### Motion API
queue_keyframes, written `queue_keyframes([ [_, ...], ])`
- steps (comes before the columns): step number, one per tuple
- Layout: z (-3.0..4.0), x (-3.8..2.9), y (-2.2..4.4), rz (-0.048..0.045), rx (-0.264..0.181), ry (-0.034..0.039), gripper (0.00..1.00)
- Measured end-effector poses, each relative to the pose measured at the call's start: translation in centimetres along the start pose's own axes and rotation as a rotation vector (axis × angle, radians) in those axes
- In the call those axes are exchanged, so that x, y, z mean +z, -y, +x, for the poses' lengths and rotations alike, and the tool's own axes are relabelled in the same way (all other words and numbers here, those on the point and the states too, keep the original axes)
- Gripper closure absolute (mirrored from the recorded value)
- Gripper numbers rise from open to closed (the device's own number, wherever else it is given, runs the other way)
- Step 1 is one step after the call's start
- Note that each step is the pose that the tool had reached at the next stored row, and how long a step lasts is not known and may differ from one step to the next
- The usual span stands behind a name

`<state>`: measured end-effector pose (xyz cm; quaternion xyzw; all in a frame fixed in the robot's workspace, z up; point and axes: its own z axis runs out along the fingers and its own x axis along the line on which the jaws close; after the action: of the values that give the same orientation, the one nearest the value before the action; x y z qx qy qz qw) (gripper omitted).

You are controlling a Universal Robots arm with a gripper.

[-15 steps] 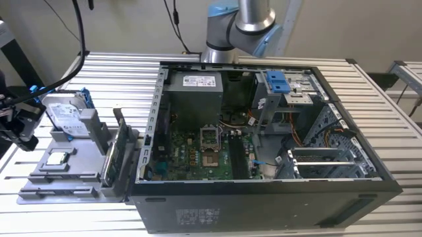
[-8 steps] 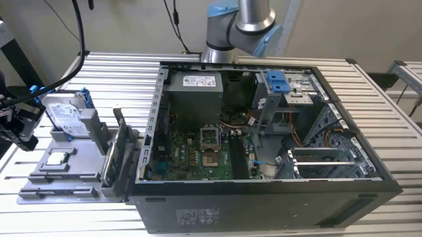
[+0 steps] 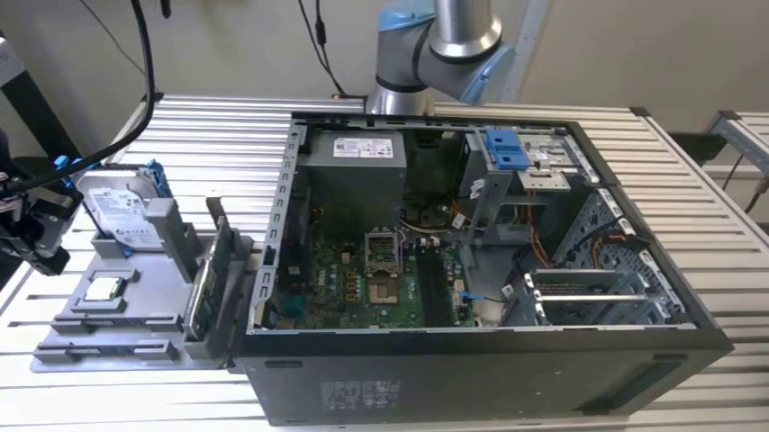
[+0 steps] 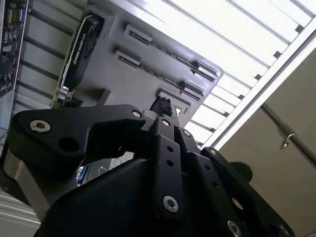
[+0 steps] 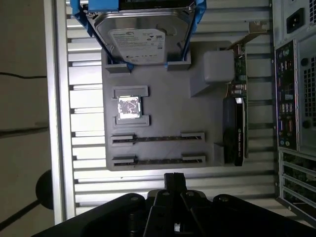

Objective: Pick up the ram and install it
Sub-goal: 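Pick up the ram and move it above insertion slot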

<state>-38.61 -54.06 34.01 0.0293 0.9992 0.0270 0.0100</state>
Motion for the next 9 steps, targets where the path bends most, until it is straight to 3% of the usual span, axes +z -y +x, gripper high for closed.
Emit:
queue_keyframes([
  [9,0.0,0.01,0.0,-0.0016,-0.082,-0.0044,0.89],
])
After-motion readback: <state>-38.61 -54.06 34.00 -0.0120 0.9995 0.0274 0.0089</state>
